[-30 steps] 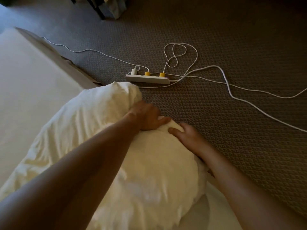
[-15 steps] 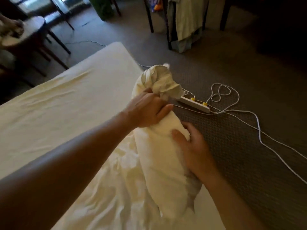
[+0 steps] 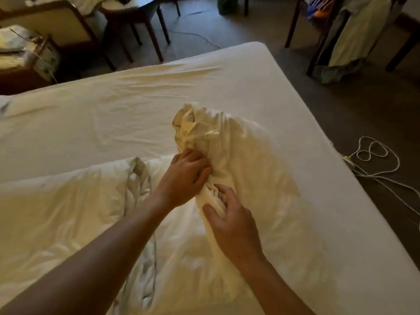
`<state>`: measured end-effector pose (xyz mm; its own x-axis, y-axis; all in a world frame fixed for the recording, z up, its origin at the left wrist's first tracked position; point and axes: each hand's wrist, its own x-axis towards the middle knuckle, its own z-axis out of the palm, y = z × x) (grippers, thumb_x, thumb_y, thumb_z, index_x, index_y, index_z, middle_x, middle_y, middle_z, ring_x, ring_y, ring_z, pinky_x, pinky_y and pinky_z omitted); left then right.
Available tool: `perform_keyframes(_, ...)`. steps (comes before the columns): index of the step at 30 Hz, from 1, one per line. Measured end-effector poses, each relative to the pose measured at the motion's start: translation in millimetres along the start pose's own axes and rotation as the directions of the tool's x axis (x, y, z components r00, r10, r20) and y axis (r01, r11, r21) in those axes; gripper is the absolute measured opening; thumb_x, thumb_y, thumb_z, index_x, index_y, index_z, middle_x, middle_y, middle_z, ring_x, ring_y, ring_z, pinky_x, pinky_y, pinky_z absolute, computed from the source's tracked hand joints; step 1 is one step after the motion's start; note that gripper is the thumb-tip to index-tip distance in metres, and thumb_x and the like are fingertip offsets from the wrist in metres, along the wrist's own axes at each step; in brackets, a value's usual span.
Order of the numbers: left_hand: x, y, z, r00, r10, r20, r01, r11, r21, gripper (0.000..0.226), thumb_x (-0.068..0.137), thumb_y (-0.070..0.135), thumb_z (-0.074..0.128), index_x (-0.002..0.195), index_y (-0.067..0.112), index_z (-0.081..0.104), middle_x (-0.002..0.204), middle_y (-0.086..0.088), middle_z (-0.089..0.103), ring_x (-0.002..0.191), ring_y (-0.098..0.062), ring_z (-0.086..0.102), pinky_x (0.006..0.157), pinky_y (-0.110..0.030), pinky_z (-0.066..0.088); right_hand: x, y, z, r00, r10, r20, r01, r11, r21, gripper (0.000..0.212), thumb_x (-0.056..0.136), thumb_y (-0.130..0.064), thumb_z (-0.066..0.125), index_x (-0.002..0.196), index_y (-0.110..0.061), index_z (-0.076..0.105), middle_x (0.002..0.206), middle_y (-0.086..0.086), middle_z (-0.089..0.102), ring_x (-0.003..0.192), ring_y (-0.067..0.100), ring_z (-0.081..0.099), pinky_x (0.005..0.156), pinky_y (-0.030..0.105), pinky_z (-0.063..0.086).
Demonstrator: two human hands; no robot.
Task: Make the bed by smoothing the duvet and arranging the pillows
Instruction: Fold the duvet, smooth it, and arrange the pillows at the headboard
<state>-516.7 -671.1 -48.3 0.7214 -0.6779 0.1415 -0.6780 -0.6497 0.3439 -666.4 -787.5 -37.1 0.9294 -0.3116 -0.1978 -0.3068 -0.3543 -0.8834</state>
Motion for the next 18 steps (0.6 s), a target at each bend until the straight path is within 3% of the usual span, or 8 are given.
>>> perform_keyframes(3,-51.7,-46.9,9.3,0.933,-0.344,-0.11,0.341,0.939,-0.044,0.04,0.095,0.05,0.046,0.127,0.028,0.056,0.146,-0.008,0.037,0.137,-0.028,0.03,0.113,-0.047,0.029,-7.1,-7.5,69.8,1.0,-0.005,-0.008,0.005,0.995,-0.104,0.053,0.089,-0.041,0.063,0.137,-0.043,0.043,0.117,-0.015,0.068,0.099,0.012,0.066,0.079,0.03,0.053)
perform_keyframes(5,-72.7,-71.4,7.4,0.753,-0.658,0.009,0.624,0.709,-0.329,0.067,0.091,0.054,0.058,0.147,0.025,0.035,0.156,-0.01,0.023,0.141,-0.029,0.028,0.112,-0.045,0.033,-11.6,-14.1,111.4,1.0,-0.007,-0.004,0.006,0.986,-0.165,0.058,0.089,-0.038,0.065,0.139,-0.045,0.038,0.119,-0.013,0.065,0.1,0.012,0.065,0.079,0.028,0.053)
perform_keyframes(7,-85.4,-91.4,5.3,0.643,-0.728,0.236,0.682,0.404,-0.61,0.089,0.086,0.049,0.069,0.154,0.027,0.017,0.159,0.001,0.02,0.136,-0.027,0.039,0.092,-0.045,0.053,-16.9,-23.8,145.0,1.0,-0.015,0.012,0.018,0.975,-0.221,0.057,0.09,-0.037,0.063,0.139,-0.045,0.035,0.119,-0.011,0.062,0.101,0.014,0.064,0.081,0.033,0.055)
perform_keyframes(8,-89.8,-97.5,3.5,0.664,-0.697,0.269,0.663,0.383,-0.644,0.095,0.083,0.045,0.074,0.155,0.028,0.014,0.158,0.003,0.023,0.134,-0.025,0.043,0.088,-0.041,0.055,-19.8,-29.1,158.8,1.0,-0.017,0.018,0.021,0.97,-0.242,0.056,0.091,-0.038,0.061,0.139,-0.045,0.035,0.119,-0.011,0.061,0.101,0.016,0.064,0.082,0.036,0.055)
perform_keyframes(10,-96.6,-107.4,0.4,0.741,-0.63,0.233,0.604,0.473,-0.641,0.099,0.078,0.038,0.081,0.152,0.031,0.016,0.148,0.0,0.039,0.129,-0.021,0.048,0.101,-0.038,0.048,-25.0,-39.0,179.7,1.0,-0.008,0.025,0.014,0.968,-0.251,0.054,0.092,-0.039,0.057,0.141,-0.044,0.035,0.119,-0.009,0.061,0.102,0.019,0.064,0.082,0.038,0.055)
perform_keyframes(13,-110.0,-121.8,-11.8,0.785,-0.598,0.162,0.539,0.532,-0.653,0.089,0.078,0.023,0.078,0.147,0.033,0.023,0.134,0.003,0.045,0.119,-0.017,0.052,0.101,-0.033,0.045,-30.8,-48.9,203.9,0.997,-0.021,0.076,0.038,0.973,-0.229,0.057,0.093,-0.035,0.056,0.146,-0.039,0.034,0.123,-0.008,0.06,0.109,0.017,0.061,0.089,0.036,0.053)
perform_keyframes(16,-134.8,-141.5,-23.5,0.775,-0.615,0.145,0.536,0.519,-0.666,0.084,0.078,0.013,0.068,0.145,0.038,0.024,0.135,-0.003,0.051,0.114,-0.019,0.059,0.095,-0.034,0.051,-38.0,-49.6,211.5,0.959,-0.01,0.284,0.054,0.988,-0.148,0.063,0.092,-0.026,0.06,0.149,-0.037,0.037,0.131,-0.013,0.058,0.117,0.005,0.056,0.1,0.027,0.048)
perform_keyframes(18,-155.2,-148.2,-27.0,0.753,-0.635,0.171,0.573,0.506,-0.645,0.086,0.079,0.005,0.065,0.148,0.035,0.023,0.131,-0.003,0.054,0.112,-0.017,0.059,0.088,-0.024,0.05,-39.8,-43.8,203.4,0.891,0.052,0.451,-0.032,0.998,-0.053,0.053,0.092,-0.026,0.063,0.142,-0.037,0.048,0.109,-0.014,0.067,0.096,-0.002,0.062,0.087,0.02,0.05)
